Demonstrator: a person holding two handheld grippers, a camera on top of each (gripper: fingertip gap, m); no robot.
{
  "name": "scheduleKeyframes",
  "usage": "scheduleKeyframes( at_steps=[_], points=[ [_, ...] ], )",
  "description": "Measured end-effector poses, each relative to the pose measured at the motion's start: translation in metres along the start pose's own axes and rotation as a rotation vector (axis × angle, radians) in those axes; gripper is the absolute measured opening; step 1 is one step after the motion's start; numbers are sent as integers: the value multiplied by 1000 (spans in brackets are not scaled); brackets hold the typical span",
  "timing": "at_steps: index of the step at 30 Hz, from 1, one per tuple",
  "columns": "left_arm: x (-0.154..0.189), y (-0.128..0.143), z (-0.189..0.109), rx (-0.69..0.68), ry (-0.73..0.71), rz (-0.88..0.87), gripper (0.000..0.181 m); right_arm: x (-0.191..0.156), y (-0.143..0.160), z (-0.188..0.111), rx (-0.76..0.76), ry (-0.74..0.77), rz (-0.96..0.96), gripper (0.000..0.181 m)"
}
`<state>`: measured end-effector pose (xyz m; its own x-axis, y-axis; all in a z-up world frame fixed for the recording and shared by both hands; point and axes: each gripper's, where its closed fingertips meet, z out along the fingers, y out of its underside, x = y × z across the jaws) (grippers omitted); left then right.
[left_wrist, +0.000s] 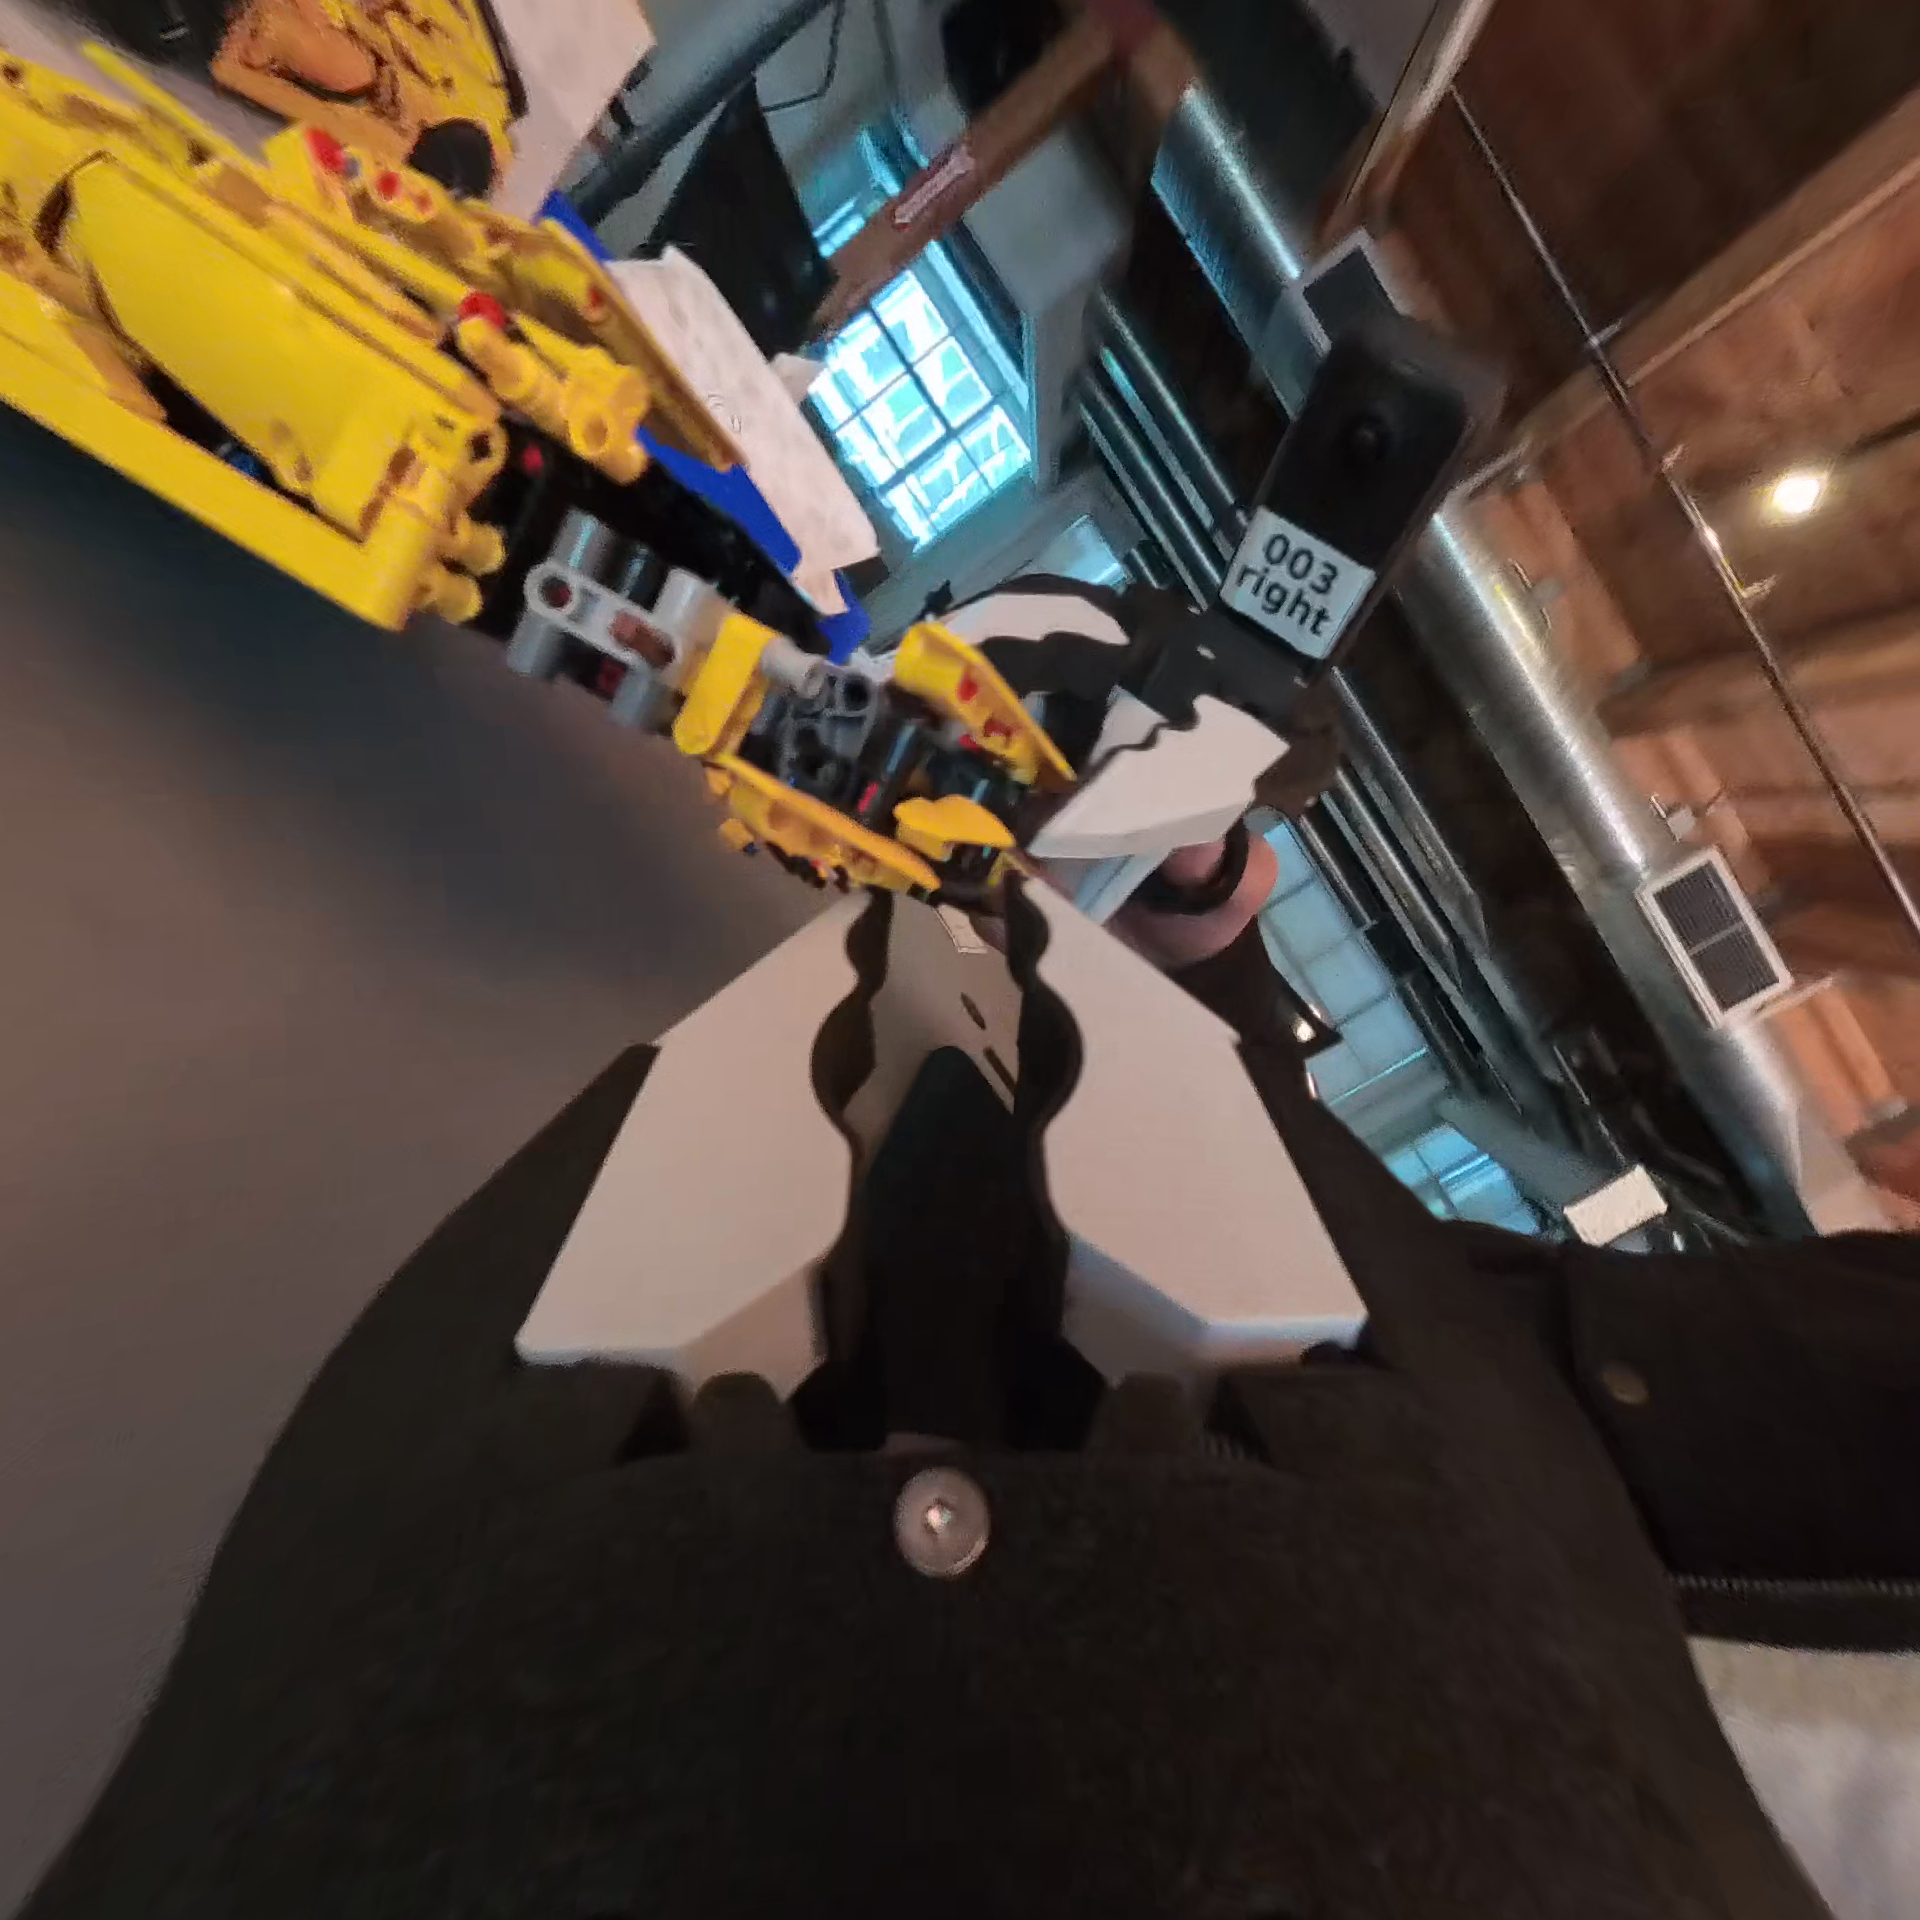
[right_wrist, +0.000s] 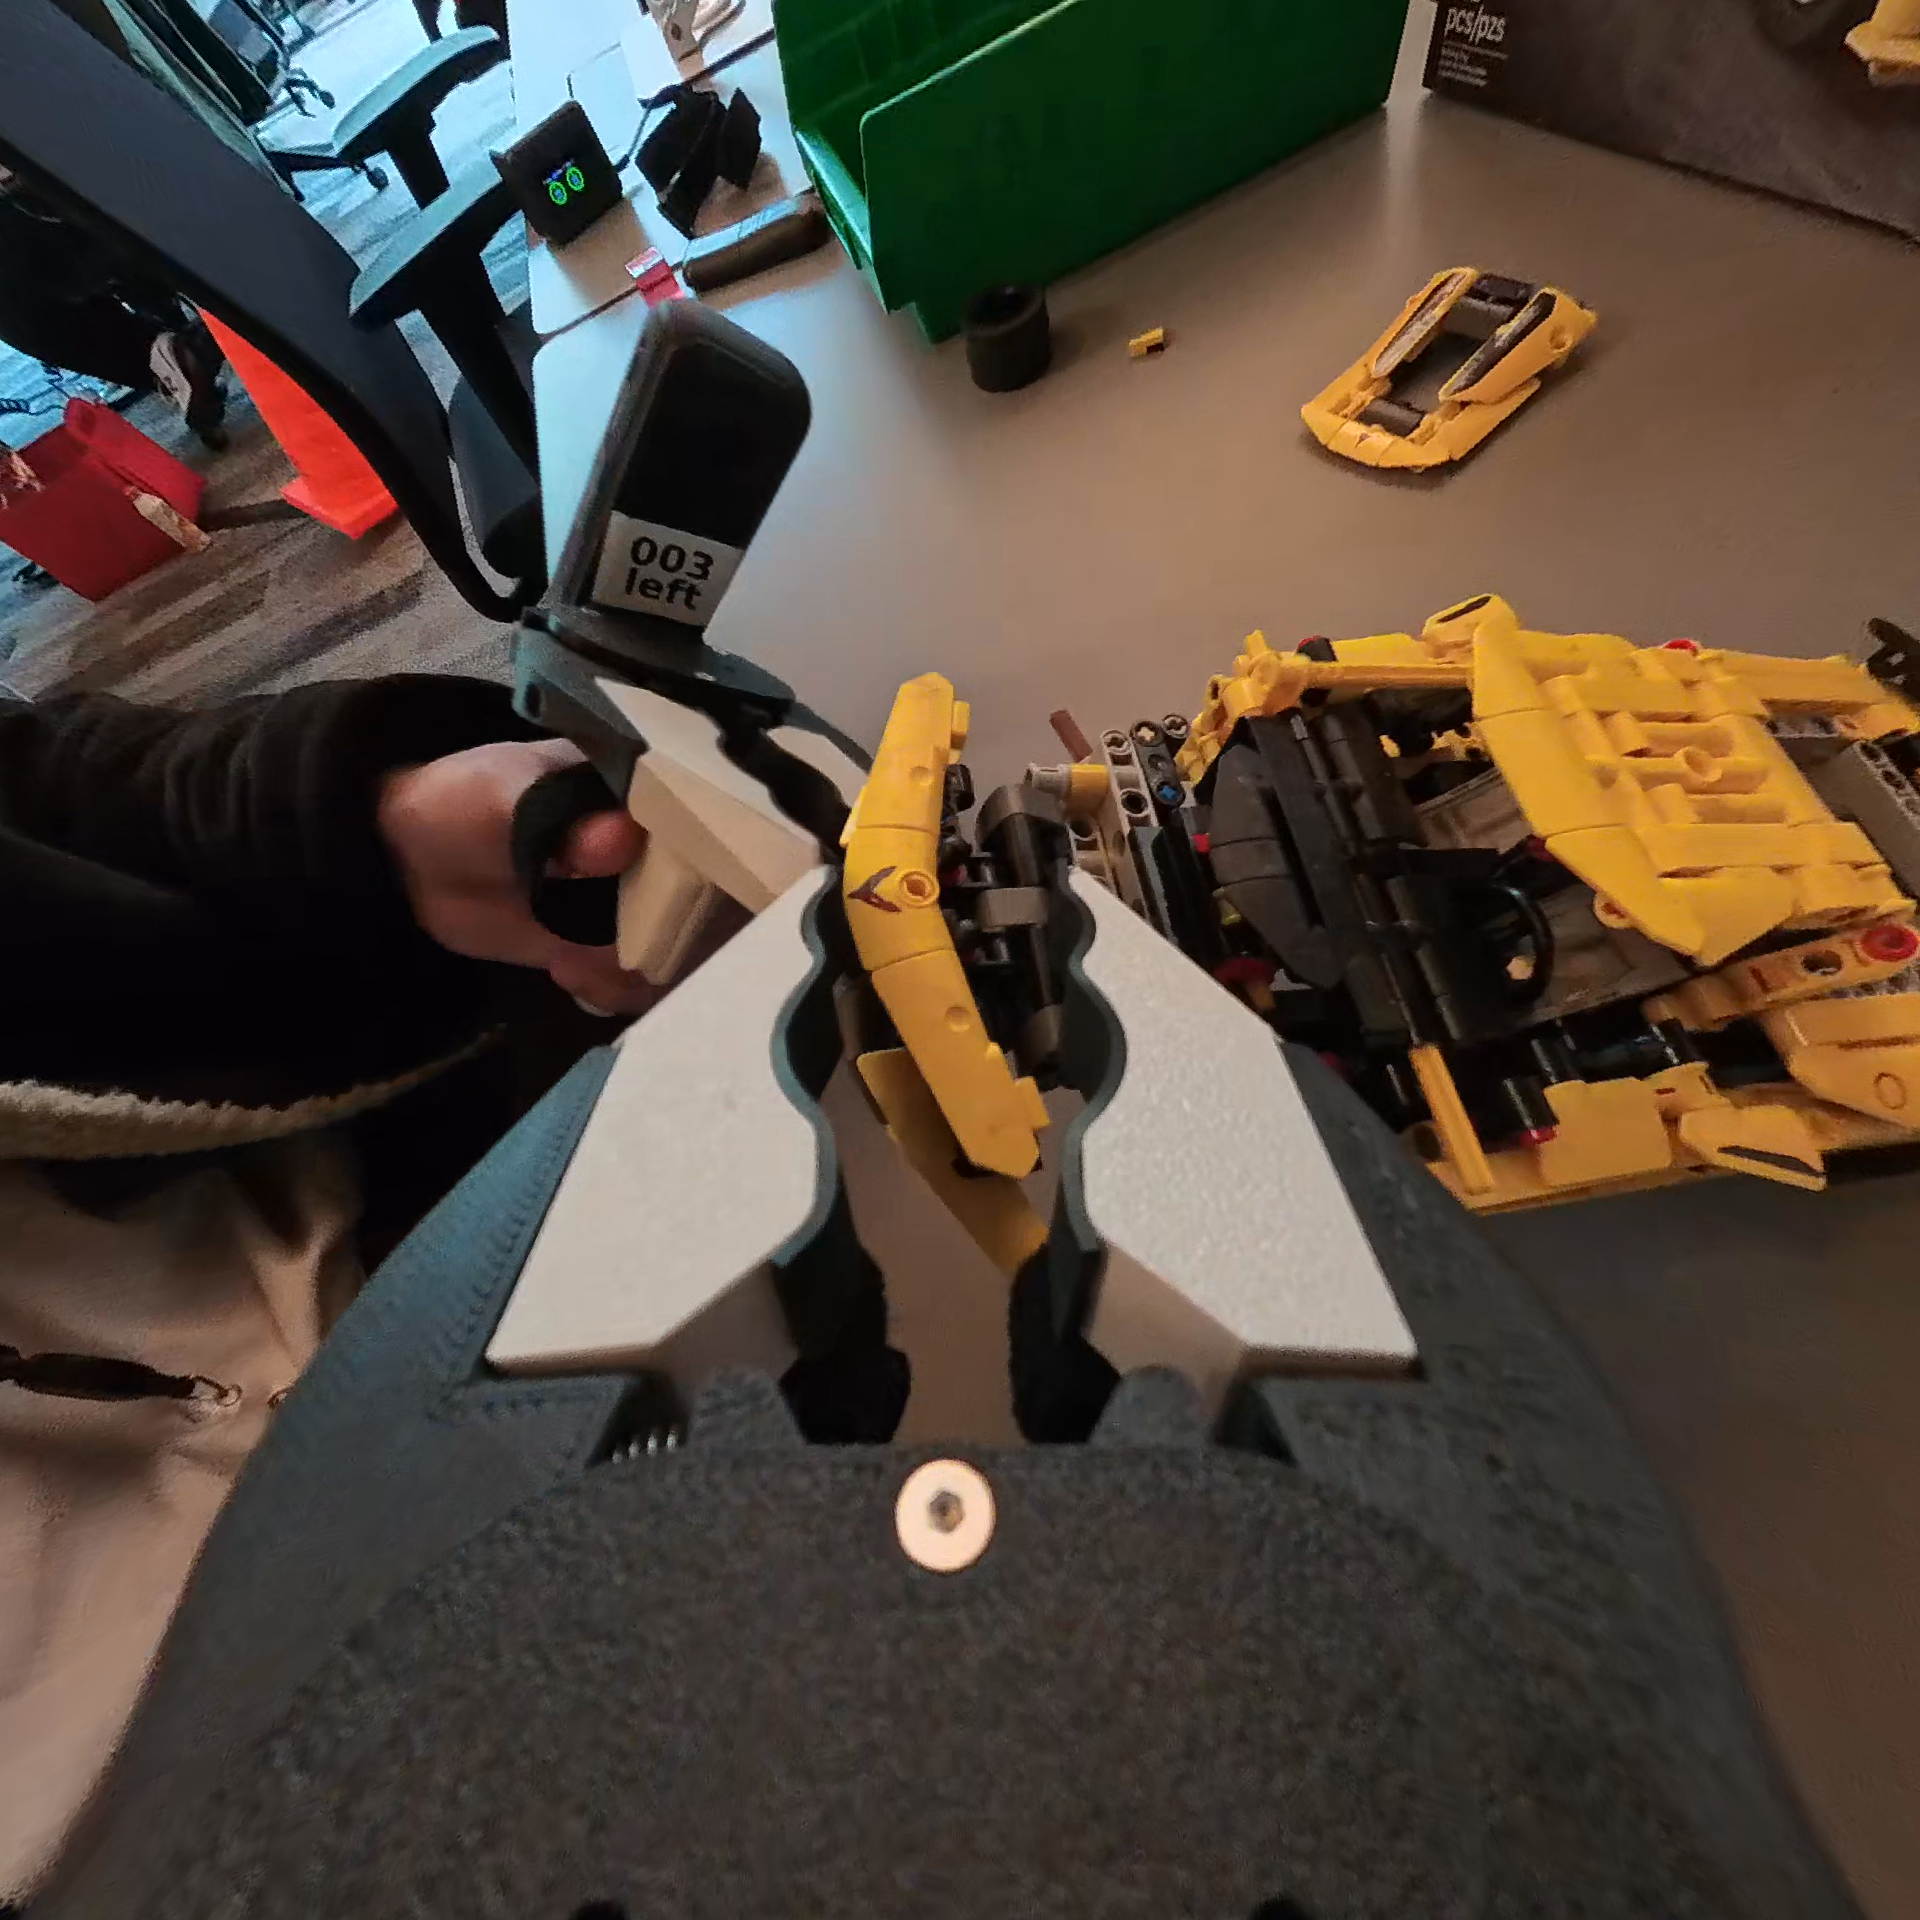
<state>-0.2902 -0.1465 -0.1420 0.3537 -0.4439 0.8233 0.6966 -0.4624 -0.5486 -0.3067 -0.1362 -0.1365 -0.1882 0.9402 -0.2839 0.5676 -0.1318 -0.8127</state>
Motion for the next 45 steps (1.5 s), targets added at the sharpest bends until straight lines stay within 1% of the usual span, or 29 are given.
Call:
scheduleKeyframes(
  at_steps=[3,5,7,9,11,13,16,19,20,21,23,25,27,29,31,35,38,39,42,43,44,45],
  points=[
    [-3,-3,-1,21,26,-72,18,2,-1,2,18,5,3,38],
    [-7,-4,0,26,17,-109,16,2,-1,3,26,-6,37,40],
    [-10,-4,-1,28,-2,-114,15,-1,-2,2,35,-54,62,48],
    [-11,-5,-1,30,-22,-87,14,-2,-1,0,38,-64,23,52],
    [-12,-5,-2,36,-30,-86,14,-3,1,-6,19,-43,-63,49],
    [-13,-9,-5,65,-20,-109,13,-2,-5,-16,42,23,-161,37],
    [-15,-11,-6,69,-20,-117,11,-2,-4,-22,-9,145,-340,34],
    [-14,-8,-5,54,-25,-104,11,-1,2,-15,-88,248,-468,29],
    [-14,-8,-4,52,-28,-99,10,2,2,-13,-102,288,-502,26],
    [-14,-7,-4,52,-29,-96,10,5,4,-10,-128,320,-540,19],
    [-17,-8,-5,59,-44,-99,10,9,4,-6,-148,353,-578,17],
    [-19,-10,-7,64,-49,-111,10,10,4,-4,-165,340,-543,16],
    [-19,-11,-7,70,-58,-95,10,10,1,-4,-151,323,-472,16],
    [-20,-11,-7,68,-79,-78,9,11,1,-4,-101,269,-330,16],
    [-21,-10,-7,67,-90,-81,9,12,2,-4,-25,179,-155,15],
    [-25,-6,-5,50,-134,-61,9,13,7,-5,68,76,79,15],
    [-28,-6,-5,51,-153,-59,9,14,7,-4,97,52,185,15],
    [-29,-6,-5,51,-163,-58,8,14,8,-3,94,62,178,15],
    [-31,-6,-6,57,-156,-81,8,15,14,-1,31,229,-112,17],
    [-31,-7,-6,59,-156,-77,8,14,15,-1,2,283,-178,18],
    [-31,-6,-6,53,-163,-64,8,14,16,-1,-27,335,-248,20],
    [-30,-5,-5,46,-164,-55,7,14,18,1,-65,383,-323,31]
  ],
)
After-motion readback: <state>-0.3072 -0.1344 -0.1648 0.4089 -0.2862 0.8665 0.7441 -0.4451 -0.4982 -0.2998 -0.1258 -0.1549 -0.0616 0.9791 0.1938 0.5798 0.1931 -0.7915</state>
